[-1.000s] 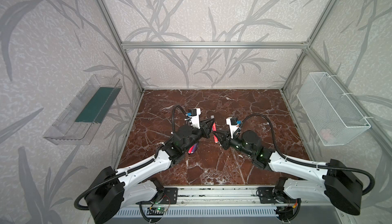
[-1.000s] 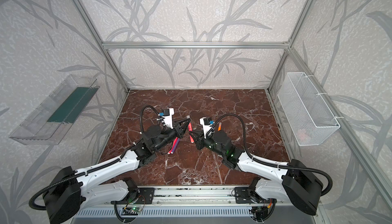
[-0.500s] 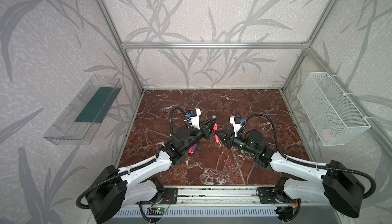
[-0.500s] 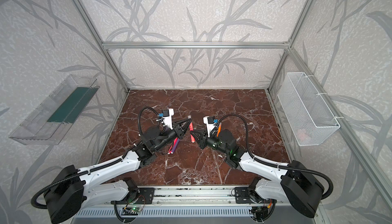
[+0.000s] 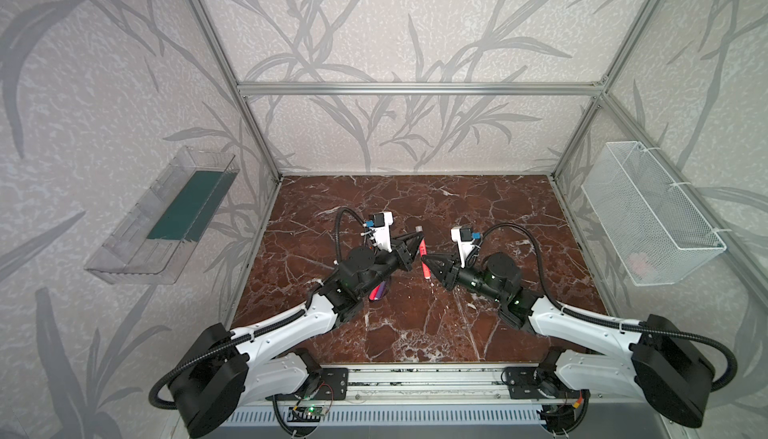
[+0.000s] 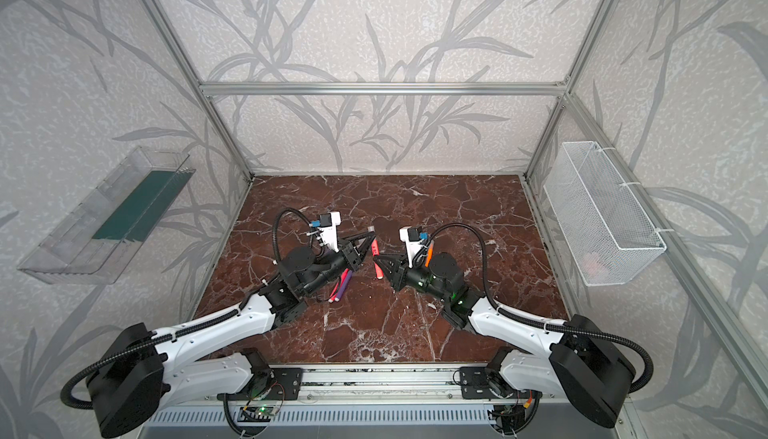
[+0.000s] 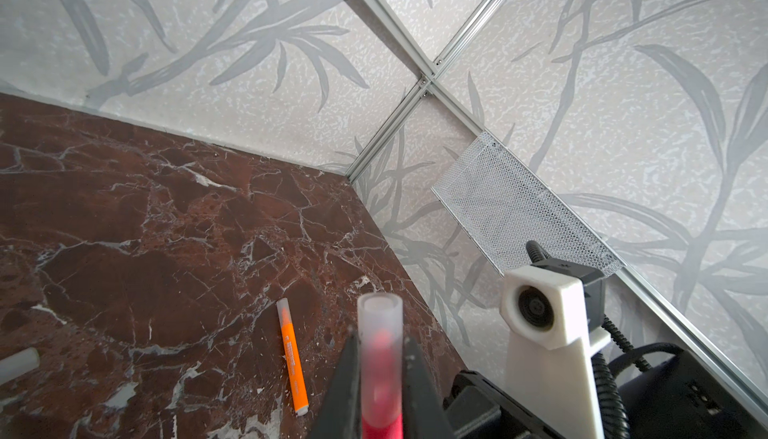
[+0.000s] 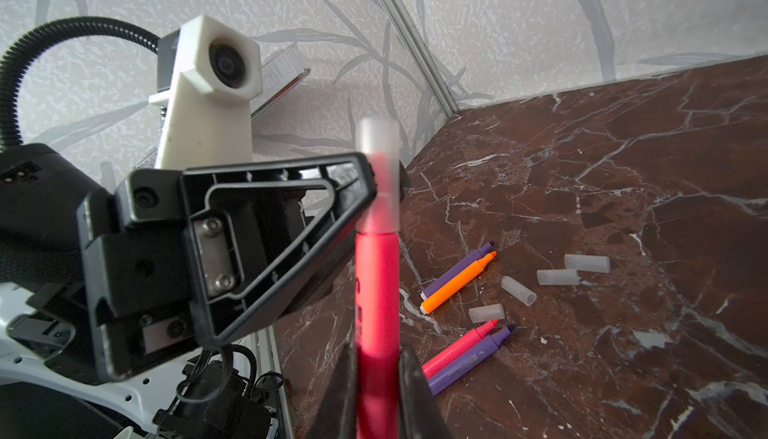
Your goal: Insert the pens into the pen caps
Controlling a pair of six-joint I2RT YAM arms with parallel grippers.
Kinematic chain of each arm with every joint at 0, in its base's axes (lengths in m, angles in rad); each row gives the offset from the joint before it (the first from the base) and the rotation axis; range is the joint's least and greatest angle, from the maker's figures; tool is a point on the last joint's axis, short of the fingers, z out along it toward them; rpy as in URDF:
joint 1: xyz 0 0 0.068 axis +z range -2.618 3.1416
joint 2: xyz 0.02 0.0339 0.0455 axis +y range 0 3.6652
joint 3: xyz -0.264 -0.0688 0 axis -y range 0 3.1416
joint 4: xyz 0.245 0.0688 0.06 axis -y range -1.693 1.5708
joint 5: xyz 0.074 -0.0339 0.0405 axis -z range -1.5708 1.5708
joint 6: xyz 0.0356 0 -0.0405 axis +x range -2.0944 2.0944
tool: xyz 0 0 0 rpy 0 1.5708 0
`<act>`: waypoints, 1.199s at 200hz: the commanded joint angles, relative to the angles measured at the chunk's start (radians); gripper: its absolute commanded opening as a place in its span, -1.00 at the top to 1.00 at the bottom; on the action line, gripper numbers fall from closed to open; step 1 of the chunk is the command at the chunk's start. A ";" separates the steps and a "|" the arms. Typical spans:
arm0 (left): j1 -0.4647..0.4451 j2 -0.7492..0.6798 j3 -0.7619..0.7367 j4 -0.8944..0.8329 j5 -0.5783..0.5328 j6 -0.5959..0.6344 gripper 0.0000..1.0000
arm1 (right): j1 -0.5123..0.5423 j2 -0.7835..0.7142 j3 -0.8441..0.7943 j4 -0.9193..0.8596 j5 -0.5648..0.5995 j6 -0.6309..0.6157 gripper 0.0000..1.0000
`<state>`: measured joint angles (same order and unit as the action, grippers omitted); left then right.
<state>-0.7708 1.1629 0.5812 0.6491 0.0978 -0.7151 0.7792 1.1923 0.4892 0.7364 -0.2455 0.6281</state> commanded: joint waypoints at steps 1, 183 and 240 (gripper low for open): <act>-0.037 0.012 -0.029 -0.203 0.066 -0.023 1.00 | -0.043 -0.031 0.091 0.080 0.153 -0.038 1.00; -0.139 0.082 -0.001 -0.178 0.034 -0.033 1.00 | -0.043 -0.057 0.163 -0.163 0.341 -0.102 1.00; -0.140 0.131 0.004 -0.103 0.072 -0.052 1.00 | -0.065 -0.044 0.097 0.065 0.198 -0.030 1.00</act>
<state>-0.8425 1.2636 0.6174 0.6277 -0.0261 -0.7357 0.7811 1.1614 0.5671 0.4370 -0.1387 0.5289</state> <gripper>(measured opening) 0.139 0.159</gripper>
